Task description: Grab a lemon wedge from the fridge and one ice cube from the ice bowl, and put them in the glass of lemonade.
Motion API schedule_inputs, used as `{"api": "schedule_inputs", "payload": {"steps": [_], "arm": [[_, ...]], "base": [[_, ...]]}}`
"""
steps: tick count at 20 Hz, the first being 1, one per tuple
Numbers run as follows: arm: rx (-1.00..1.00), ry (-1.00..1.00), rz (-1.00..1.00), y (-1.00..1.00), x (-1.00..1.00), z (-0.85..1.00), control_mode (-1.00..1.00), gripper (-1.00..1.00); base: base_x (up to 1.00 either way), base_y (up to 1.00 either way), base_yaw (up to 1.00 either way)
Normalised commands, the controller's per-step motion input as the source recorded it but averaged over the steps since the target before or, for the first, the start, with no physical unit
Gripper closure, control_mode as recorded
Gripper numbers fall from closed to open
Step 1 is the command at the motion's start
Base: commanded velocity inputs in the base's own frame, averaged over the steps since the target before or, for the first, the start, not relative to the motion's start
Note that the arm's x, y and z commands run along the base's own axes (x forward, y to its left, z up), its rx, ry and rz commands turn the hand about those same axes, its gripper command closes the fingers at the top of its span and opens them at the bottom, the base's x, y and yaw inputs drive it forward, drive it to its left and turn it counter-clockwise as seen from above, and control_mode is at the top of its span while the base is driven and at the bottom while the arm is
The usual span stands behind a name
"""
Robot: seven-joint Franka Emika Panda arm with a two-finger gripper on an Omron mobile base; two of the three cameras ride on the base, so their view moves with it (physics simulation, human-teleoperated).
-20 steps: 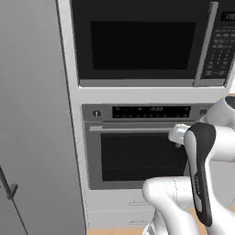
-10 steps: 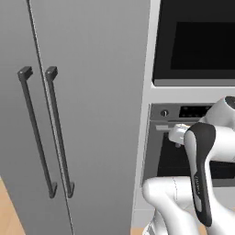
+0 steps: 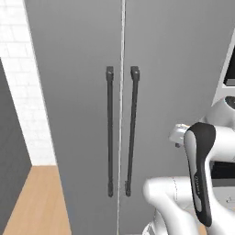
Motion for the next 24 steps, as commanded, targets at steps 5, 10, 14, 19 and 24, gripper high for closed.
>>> {"api": "schedule_inputs", "payload": {"steps": [5, 10, 14, 19, 24], "arm": [[0.0, 0.0, 0.0, 0.0, 0.0, 0.0, 1.0, -1.0], [0.0, 0.0, 0.0, 0.0, 0.0, 0.0, 1.0, -1.0], [0.0, 0.0, 0.0, 0.0, 0.0, 0.0, 1.0, -1.0], [0.0, 0.0, 0.0, 0.0, 0.0, 0.0, 1.0, -1.0], [0.0, 0.0, 0.0, 0.0, 0.0, 0.0, 1.0, -1.0]], "base": [[-0.2, 1.0, 0.0], [-0.66, 0.5, 0.0], [-0.3, 0.0, 0.0], [0.0, -0.09, 0.0], [-0.05, -0.56, 0.0]]}}
